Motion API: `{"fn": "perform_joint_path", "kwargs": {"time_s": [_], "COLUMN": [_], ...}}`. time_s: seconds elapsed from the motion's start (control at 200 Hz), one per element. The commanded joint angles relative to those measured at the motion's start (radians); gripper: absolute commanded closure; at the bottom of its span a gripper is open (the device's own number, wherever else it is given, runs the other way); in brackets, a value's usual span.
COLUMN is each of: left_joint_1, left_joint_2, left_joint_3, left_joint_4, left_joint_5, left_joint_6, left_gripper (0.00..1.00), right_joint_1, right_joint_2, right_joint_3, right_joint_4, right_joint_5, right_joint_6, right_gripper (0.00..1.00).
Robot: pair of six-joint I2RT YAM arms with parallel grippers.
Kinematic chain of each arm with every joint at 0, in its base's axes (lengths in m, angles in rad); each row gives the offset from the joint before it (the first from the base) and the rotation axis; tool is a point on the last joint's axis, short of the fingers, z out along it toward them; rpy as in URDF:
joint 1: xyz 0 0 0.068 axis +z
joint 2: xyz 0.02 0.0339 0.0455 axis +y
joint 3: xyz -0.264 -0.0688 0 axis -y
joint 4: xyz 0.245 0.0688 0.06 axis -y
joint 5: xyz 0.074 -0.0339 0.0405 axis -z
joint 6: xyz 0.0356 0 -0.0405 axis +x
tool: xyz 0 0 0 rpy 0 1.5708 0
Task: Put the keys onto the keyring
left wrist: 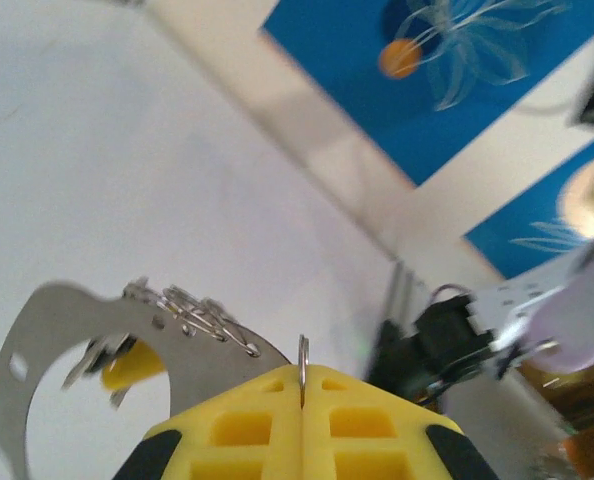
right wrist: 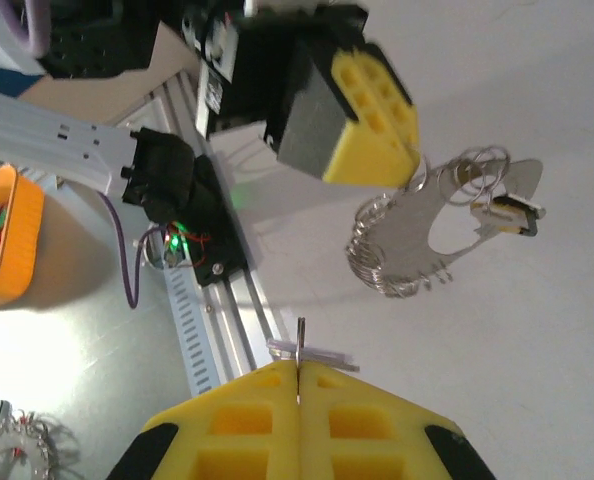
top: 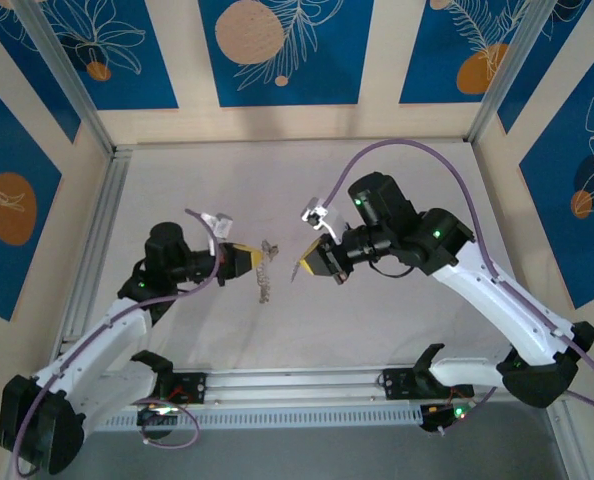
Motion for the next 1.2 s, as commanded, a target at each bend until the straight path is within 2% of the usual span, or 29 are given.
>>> {"fn": "perform_joint_path", "kwargs": {"time_s": [0.0, 0.08, 0.29, 0.61, 0.845, 1.095, 1.195], "left_joint_1": [-0.053, -0.076, -0.115, -0.151, -0.151, -0.149, -0.148], "left_joint_2": [0.054, 0.109, 0.245, 0.561, 0.696, 0.742, 0.752], "left_joint_3": [0.055, 0.054, 0.069, 0.179, 0.253, 0.307, 0.347], "left_joint_4": [-0.267, -0.312, -0.257, -0.112, -0.151, -0.246, -0.306], "left_joint_5": [-0.215, -0.300, -0.399, -0.464, -0.476, -0.482, -0.474], "left_joint_6": [0.127, 0.123, 0.097, 0.069, 0.109, 0.168, 0.198], "left_gripper": [1.00, 1.00, 1.00, 1.00, 1.00, 1.00, 0.87], "right_joint_1": [-0.046, -0.079, -0.132, -0.185, -0.246, -0.277, -0.283], "right_joint_2": [-0.037, -0.048, -0.073, -0.128, -0.130, -0.042, -0.012], "right_joint_3": [-0.070, -0.147, -0.328, -0.497, -0.576, -0.596, -0.600], "right_joint_4": [0.084, 0.133, 0.280, 0.415, 0.510, 0.595, 0.622], "right_joint_5": [-0.061, -0.075, -0.101, -0.082, -0.113, -0.147, -0.154], "right_joint_6": [0.011, 0.007, -0.005, 0.027, 0.065, 0.065, 0.070], "right_gripper": [1.00, 1.00, 1.00, 1.00, 1.00, 1.00, 1.00]}}
